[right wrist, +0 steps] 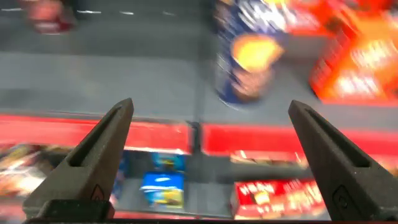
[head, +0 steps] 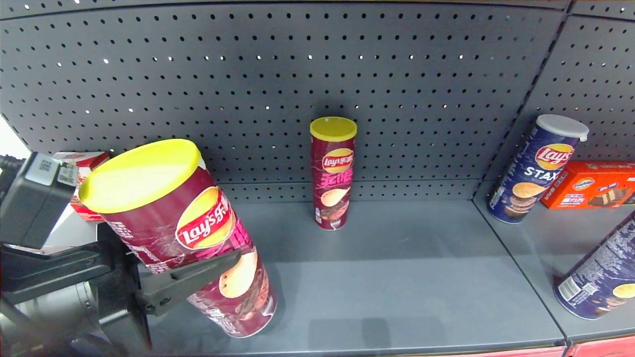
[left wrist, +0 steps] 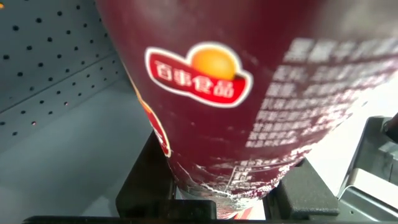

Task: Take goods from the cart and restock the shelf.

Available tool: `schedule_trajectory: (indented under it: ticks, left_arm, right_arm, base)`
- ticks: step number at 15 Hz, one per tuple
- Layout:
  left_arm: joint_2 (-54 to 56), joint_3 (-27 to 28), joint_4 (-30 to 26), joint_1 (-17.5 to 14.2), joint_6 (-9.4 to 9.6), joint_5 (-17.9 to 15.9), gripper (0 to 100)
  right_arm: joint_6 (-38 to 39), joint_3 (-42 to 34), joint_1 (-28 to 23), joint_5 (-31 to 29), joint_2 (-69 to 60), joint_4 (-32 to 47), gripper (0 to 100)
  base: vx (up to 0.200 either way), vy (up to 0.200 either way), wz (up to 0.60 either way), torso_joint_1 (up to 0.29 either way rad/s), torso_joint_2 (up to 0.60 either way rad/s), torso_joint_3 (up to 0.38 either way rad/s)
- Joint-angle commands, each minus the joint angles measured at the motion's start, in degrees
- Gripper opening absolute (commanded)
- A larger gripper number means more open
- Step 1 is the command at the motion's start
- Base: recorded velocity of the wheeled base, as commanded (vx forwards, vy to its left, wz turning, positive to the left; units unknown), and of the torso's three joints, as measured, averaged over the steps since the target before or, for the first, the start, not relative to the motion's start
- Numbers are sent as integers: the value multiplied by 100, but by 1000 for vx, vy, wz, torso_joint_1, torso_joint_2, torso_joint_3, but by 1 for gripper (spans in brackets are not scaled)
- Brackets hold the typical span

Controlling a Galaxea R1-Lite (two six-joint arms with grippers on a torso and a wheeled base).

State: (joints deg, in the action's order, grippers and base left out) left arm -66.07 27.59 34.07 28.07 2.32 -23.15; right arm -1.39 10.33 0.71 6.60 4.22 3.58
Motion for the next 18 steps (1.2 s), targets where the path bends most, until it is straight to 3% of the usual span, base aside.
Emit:
schedule_trajectory:
  ticks: [1,4,9,13,14,18]
  left_arm:
    - [-64,-69,3,-21,-12,-32,0]
    - [-55,-69,3,-30,-82,-32,0]
    - [-151,-78,12,-39,-73,-5,0]
    - [-160,-96,3,-48,-82,12,0]
    - [-178,-87,3,-180,-73,-5,0]
    - [-213,-87,20,-180,-73,-5,0]
  right_arm:
    - [-195,989,184,668,369,529,100]
    - [-204,1569,729,1494,861,872,100]
    - [-239,2316,808,2434,2417,731,100]
    - [-599,2597,1160,2443,3234,626,100]
    - [-591,2650,1564,2382,3560,397,100]
    - [-591,2712,2777,1547,4403,-341,100]
  base:
    - [0,0,0,0,0,0]
    - [0,0,0,0,0,0]
    - [0,0,0,0,0,0]
    - [0,0,0,0,0,0]
    - [0,0,0,0,0,0]
    - [0,0,0,0,0,0]
